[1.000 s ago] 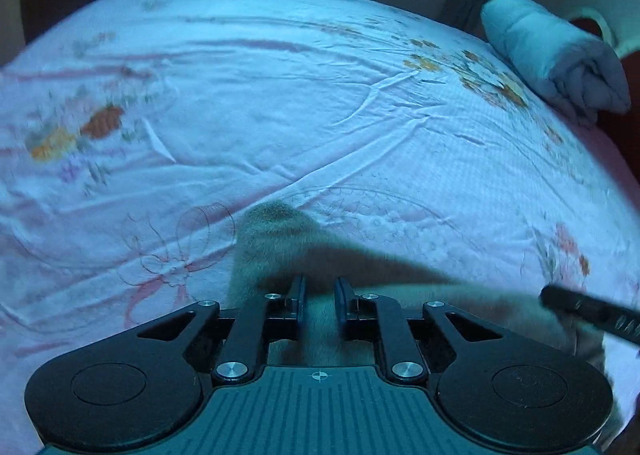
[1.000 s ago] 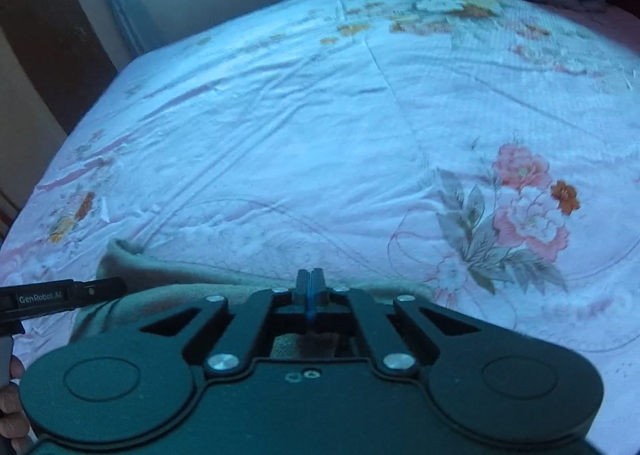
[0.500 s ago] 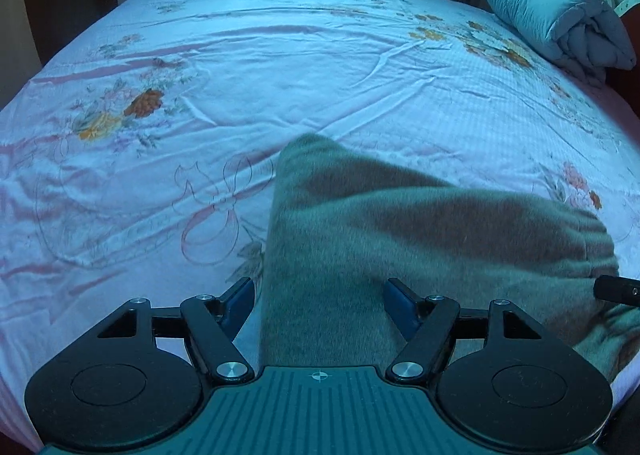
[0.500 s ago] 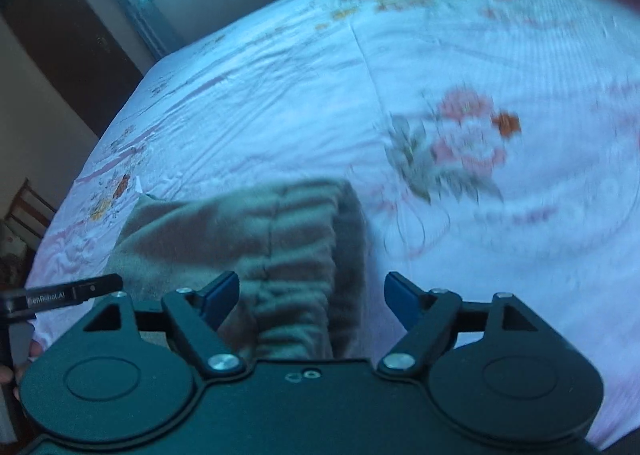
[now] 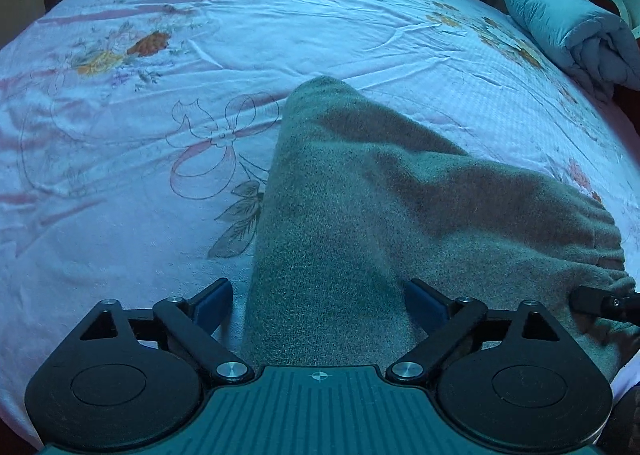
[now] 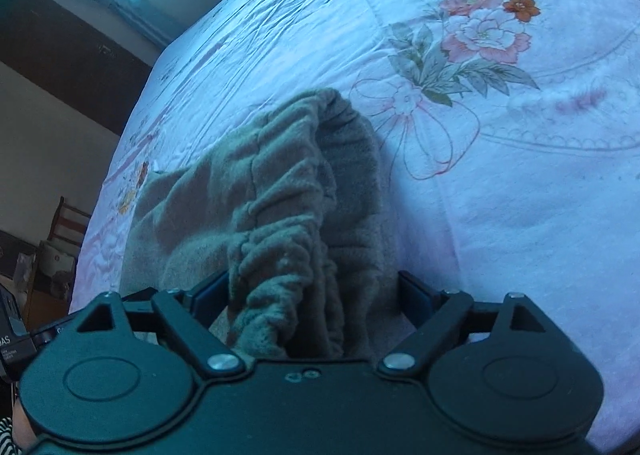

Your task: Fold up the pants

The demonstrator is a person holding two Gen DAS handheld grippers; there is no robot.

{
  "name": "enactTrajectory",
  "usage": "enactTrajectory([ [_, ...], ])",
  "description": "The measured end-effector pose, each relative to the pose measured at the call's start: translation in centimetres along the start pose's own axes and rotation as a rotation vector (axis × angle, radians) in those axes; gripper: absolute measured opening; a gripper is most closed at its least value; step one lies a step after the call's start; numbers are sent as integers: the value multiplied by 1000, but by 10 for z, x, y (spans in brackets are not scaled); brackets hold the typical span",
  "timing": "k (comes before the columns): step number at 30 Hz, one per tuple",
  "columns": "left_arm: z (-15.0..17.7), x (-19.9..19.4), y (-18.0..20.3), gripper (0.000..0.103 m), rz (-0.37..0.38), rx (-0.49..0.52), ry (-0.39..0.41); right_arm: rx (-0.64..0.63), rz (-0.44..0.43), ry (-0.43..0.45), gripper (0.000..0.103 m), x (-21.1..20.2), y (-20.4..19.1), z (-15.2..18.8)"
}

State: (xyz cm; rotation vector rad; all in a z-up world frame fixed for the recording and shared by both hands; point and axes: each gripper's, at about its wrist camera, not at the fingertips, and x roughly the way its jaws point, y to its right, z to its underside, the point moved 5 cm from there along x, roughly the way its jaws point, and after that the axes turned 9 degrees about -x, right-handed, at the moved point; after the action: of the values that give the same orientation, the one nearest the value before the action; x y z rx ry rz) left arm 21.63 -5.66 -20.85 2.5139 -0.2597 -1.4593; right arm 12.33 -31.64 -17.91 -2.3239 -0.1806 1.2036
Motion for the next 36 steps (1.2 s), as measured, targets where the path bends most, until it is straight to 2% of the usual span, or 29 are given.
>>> enactTrajectory([
  [5, 3, 6, 10, 95, 36, 7, -33, -37, 37, 9, 81, -3, -8, -2],
  [14, 6, 3, 18, 92, 33, 27, -17, -28, 21, -4, 80, 5, -9, -1],
  [17, 8, 0, 21, 86, 21, 41, 0, -32, 26, 1, 77, 4, -11, 0],
  [22, 8, -7, 28, 69, -6, 92, 42, -61, 27, -6, 67, 3, -13, 2],
  [25, 9, -10, 30, 66, -16, 109, 55, -72, 25, -12, 62, 3, -10, 2],
  [27, 9, -11, 30, 66, -17, 115, 55, -95, 33, -17, 62, 4, -10, 3],
  [29, 8, -10, 29, 68, -15, 113, 45, -134, 52, -12, 72, 4, -12, 3],
  [33, 5, -1, 26, 82, 2, 83, 14, -131, 56, -10, 72, 6, -11, 2],
  [34, 5, 2, 26, 84, 10, 75, 7, -127, 59, -9, 76, 7, -12, 3],
  [36, 6, 4, 25, 84, 15, 66, 10, -118, 58, -17, 75, 11, -14, 3],
])
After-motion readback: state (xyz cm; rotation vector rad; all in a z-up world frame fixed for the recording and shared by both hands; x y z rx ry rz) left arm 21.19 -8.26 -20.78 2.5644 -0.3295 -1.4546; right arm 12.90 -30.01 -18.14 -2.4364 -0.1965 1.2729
